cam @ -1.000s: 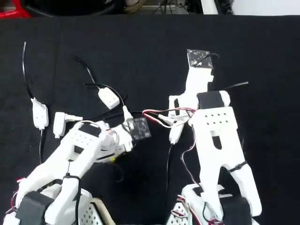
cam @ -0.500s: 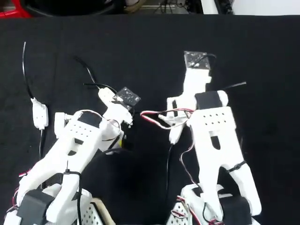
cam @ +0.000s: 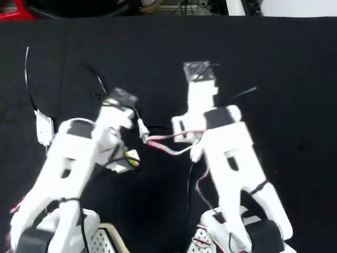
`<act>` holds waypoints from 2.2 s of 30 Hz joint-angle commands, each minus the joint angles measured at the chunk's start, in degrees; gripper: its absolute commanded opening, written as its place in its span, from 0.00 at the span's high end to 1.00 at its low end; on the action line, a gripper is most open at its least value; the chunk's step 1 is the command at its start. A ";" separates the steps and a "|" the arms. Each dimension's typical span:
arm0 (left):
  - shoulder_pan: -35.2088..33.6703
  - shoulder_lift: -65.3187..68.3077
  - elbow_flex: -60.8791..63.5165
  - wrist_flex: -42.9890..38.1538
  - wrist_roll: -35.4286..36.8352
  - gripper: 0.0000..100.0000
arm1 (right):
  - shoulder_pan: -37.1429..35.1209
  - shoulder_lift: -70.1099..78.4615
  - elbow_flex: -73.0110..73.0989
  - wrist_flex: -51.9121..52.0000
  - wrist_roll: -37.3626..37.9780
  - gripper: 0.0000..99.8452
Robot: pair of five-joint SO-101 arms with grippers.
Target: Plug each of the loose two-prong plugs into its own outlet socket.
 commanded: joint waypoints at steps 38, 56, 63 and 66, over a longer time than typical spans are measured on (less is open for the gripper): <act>-19.30 -27.96 33.71 -16.26 -13.80 0.67 | -23.30 8.31 12.79 -30.15 -14.24 0.99; -11.65 -27.96 33.10 -17.41 -13.63 0.67 | -18.64 7.69 7.52 -20.57 -14.24 0.99; 2.33 -27.34 25.10 -17.32 -18.64 0.67 | -4.04 0.04 -1.71 -8.09 -9.76 0.99; 7.69 -27.25 23.52 -17.49 -19.25 0.67 | 1.32 -2.24 -4.26 -3.25 -9.23 0.99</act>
